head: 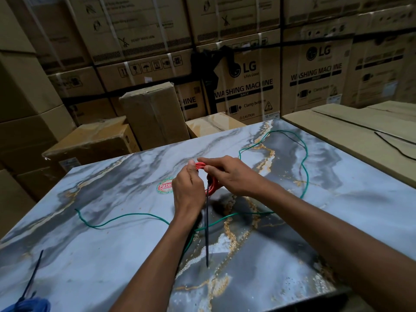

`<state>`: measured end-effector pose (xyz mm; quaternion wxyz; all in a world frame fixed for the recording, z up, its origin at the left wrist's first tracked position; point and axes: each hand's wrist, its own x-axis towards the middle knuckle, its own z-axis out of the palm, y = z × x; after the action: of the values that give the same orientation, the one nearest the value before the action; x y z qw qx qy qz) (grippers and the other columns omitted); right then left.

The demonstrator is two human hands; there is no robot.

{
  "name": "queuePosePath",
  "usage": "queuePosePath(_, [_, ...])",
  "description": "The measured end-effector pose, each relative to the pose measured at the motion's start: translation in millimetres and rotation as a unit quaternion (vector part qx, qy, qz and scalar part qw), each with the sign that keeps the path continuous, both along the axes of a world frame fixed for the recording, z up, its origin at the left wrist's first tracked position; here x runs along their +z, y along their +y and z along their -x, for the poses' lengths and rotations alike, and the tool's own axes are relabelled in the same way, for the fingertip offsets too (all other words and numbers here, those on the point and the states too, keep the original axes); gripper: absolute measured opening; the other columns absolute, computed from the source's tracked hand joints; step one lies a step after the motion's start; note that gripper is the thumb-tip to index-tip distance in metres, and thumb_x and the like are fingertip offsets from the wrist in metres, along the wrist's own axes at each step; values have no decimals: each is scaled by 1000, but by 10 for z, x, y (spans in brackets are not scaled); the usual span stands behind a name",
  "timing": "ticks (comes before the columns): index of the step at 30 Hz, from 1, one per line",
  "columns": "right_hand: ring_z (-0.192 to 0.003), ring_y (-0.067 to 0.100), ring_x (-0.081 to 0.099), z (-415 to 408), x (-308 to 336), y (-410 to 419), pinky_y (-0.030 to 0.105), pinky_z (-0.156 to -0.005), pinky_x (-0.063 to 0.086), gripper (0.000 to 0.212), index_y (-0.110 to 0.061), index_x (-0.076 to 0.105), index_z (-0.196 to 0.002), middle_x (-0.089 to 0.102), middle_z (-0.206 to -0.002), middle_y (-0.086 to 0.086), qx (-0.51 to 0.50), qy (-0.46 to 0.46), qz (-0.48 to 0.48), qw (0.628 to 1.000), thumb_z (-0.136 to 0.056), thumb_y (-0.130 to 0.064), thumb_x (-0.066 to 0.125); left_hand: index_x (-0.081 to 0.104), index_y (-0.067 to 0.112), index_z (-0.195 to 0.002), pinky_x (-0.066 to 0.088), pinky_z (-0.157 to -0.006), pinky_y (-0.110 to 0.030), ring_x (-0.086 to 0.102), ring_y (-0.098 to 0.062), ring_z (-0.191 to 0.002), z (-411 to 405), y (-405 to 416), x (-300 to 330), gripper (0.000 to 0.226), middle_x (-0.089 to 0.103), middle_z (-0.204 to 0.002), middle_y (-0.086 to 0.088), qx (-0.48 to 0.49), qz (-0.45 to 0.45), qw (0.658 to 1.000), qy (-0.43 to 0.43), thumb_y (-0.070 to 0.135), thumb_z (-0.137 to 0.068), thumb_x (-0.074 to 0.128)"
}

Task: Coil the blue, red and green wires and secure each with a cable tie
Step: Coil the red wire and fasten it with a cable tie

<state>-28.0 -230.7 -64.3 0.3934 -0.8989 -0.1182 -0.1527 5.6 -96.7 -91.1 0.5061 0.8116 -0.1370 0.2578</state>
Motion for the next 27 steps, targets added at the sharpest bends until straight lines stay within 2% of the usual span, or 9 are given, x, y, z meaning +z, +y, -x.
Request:
queuePosePath(4, [-84,22,66,20,-23,57,37,-79,50,39,-17,57,-144,71,-91,6,-20,-39,25,999,-106,-16,49,54,20,-72,46,-63,-44,60,-33,-68,-68,4,-61,51,61,-67,-8,-36,26,998,46,47,-106,28])
queuePosePath(9, [-77,24,62,42,-56,52,34,-74,52,32,-3,68,-128,66,-84,4,-39,-93,29,995,-101,-5,51,62,13,-80,46,-58,-32,57,-15,-54,-54,12,13,52,58,-59,0,-111,103,972,179,43,-108,32])
queuePosePath(11, [-77,16,66,21,-51,0,16,-71,48,33,-3,68,-130,70,-89,7,-48,-85,24,995,-101,-4,52,68,10,-85,55,-64,-36,65,-24,-65,-60,30,46,53,67,-67,-6,-129,97,960,231,44,-106,33])
queuePosePath(13, [-71,1,60,11,-39,-53,7,-65,43,34,-9,67,-134,66,-86,-3,-47,-70,4,996,-103,-8,53,72,11,-86,58,-83,-50,70,-35,-80,-81,54,65,62,73,-78,-14,-125,74,962,231,56,-95,31])
queuePosePath(16, [-70,3,60,-3,-42,-107,13,-64,47,33,-13,67,-135,65,-80,-6,-32,-55,-2,998,-105,-13,52,74,14,-86,56,-90,-55,72,-34,-85,-77,76,88,71,75,-82,-13,-122,73,968,209,66,-90,27])
queuePosePath(19, [-68,-6,60,5,-47,-112,7,-63,44,34,-14,67,-134,63,-79,-17,-11,-48,14,999,-104,-11,53,76,23,-90,57,-88,-50,73,-29,-86,-97,78,90,69,77,-87,-8,-156,67,961,217,74,-88,30])
queuePosePath(21, [-68,-11,57,8,-45,-114,4,-65,42,33,-14,68,-133,65,-83,-14,-7,-60,25,998,-103,-10,53,75,16,-100,59,-79,-41,75,-27,-79,-100,72,86,66,77,-84,-10,-187,63,954,225,65,-99,31])
queuePosePath(23, [-67,-8,58,13,-40,-118,5,-64,42,32,-14,69,-132,65,-82,-8,-17,-73,29,997,-103,-10,54,71,9,-107,55,-70,-38,72,-25,-71,-103,69,69,61,74,-78,-12,-197,39,957,211,53,-106,29])
queuePosePath(27, [-64,-1,57,4,-74,-64,6,-59,39,31,-10,71,-129,64,-81,-4,-44,-83,17,995,-103,-11,54,69,11,-101,52,-71,-37,69,-24,-72,-132,67,0,59,71,-81,-11,-186,-6,964,189,51,-107,26])
